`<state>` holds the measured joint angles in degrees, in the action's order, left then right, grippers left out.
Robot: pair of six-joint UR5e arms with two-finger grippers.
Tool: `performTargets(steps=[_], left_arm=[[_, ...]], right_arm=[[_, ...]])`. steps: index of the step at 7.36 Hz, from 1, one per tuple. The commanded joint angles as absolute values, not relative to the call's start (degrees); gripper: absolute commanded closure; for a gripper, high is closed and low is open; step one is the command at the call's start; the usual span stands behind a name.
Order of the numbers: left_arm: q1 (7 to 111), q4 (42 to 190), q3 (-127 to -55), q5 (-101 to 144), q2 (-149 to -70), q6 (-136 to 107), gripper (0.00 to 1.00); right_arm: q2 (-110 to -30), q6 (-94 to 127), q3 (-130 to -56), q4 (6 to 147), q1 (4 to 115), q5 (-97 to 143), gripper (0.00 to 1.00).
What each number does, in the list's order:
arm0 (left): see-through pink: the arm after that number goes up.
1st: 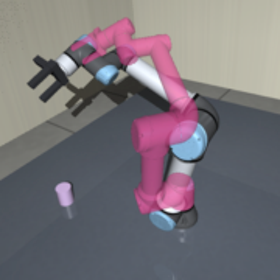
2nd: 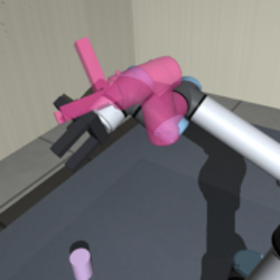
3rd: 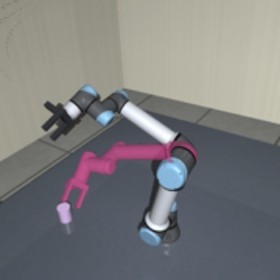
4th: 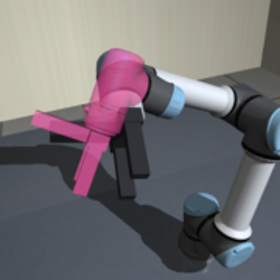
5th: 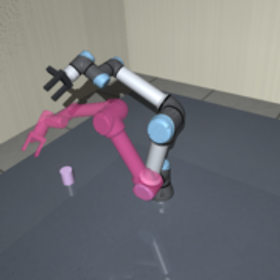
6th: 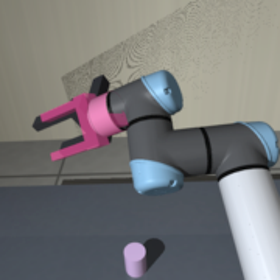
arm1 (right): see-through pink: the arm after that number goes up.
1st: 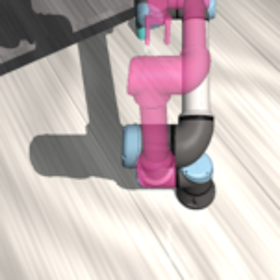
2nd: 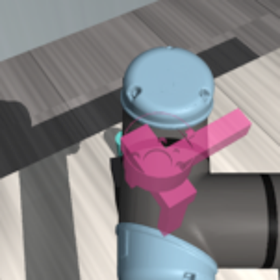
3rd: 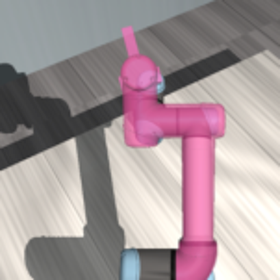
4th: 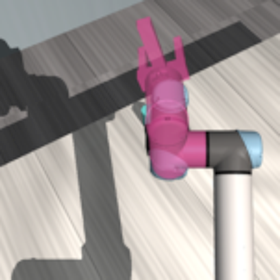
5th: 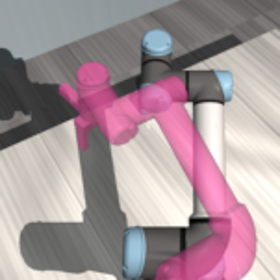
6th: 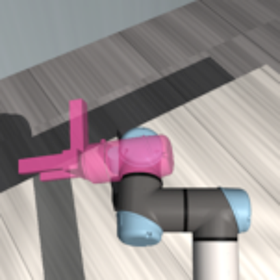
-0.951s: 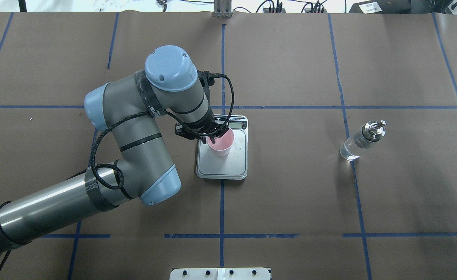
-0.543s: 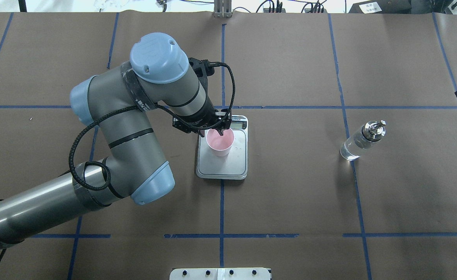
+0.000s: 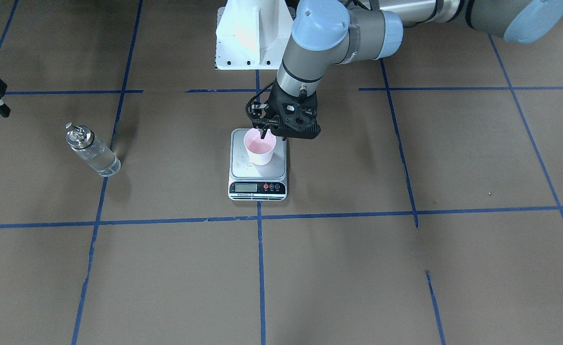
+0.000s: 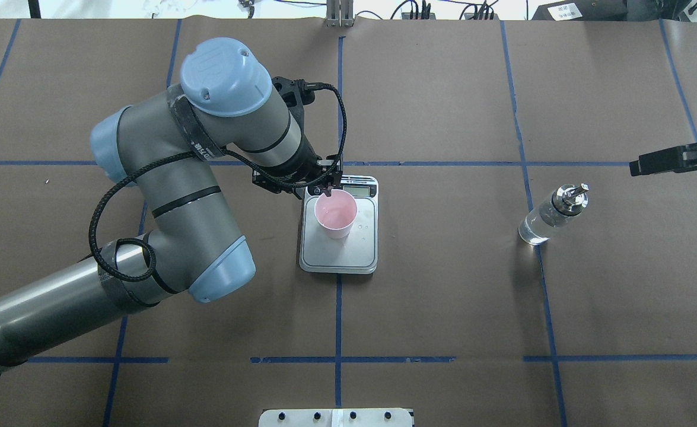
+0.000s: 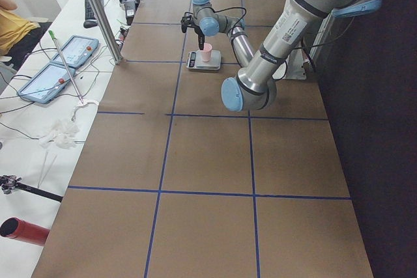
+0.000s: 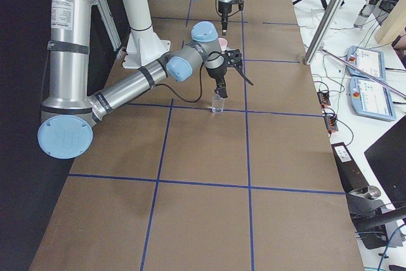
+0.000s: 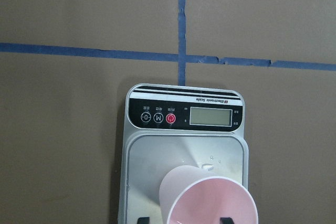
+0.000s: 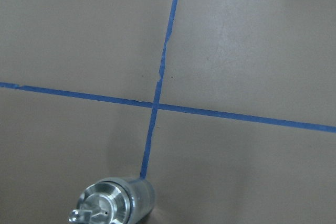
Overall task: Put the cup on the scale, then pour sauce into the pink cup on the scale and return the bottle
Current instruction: 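Release the cup and lift the left gripper while the right reaches for the bottle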
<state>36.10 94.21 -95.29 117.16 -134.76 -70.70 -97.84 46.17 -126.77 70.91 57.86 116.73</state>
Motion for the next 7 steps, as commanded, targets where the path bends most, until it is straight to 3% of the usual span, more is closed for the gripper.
performTargets(steps=[1, 5, 7], left_arm=[[36.39, 94.22, -95.27, 117.16, -134.47, -70.66, 0.46], [37.35, 94.22, -95.36, 117.16, -134.38, -70.58, 0.46], [38.93, 94.22, -95.54, 117.16, -133.25, -70.49, 0.46]], right_arm=[[-101.51, 57.99, -129.71, 64.42, 47.24, 106.04, 0.0], [-102.65, 66.41, -130.43, 64.6, 26.41, 80.58, 0.0], [-102.66, 70.04, -127.46, 64.69, 19.63, 66.43, 0.0]])
